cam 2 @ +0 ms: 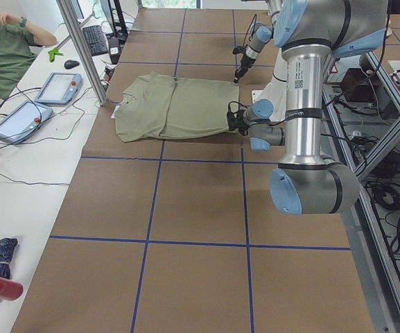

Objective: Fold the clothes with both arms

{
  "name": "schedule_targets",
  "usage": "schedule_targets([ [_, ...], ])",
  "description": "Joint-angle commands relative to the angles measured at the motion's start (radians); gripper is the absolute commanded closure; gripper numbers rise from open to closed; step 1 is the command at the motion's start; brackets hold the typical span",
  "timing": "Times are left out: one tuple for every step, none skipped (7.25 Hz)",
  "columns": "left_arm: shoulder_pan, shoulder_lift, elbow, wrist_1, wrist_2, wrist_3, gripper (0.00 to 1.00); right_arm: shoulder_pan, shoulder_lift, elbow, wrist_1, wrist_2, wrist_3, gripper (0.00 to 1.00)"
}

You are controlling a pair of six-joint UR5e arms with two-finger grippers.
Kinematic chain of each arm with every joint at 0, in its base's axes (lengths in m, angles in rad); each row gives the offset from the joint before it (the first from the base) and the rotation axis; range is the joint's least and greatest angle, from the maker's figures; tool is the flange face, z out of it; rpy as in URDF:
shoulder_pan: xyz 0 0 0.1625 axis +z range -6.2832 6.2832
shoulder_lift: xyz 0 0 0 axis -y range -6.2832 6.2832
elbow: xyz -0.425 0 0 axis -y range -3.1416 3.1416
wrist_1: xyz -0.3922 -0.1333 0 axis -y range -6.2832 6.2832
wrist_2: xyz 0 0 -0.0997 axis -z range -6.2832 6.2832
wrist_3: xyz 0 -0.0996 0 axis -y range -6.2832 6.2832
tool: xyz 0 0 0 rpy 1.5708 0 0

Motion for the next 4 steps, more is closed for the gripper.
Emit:
schedule_targets([
  [0.000,-0.001,0.000,0.000,0.000,0.001,1.00,-0.008,0.000,0.025,-0.088,0.020,-0.039,0.01],
  [0.000,-0.001,-0.003,0.000,0.000,0.001,1.00,0.007,0.078,0.022,-0.165,0.041,-0.075,0.00],
  [0.000,-0.001,-0.003,0.000,0.000,0.001,1.00,0.012,0.124,0.022,-0.268,0.069,-0.077,0.00],
  [0.000,-0.001,-0.003,0.000,0.000,0.001,1.00,0.015,0.126,0.020,-0.273,0.080,-0.077,0.00],
])
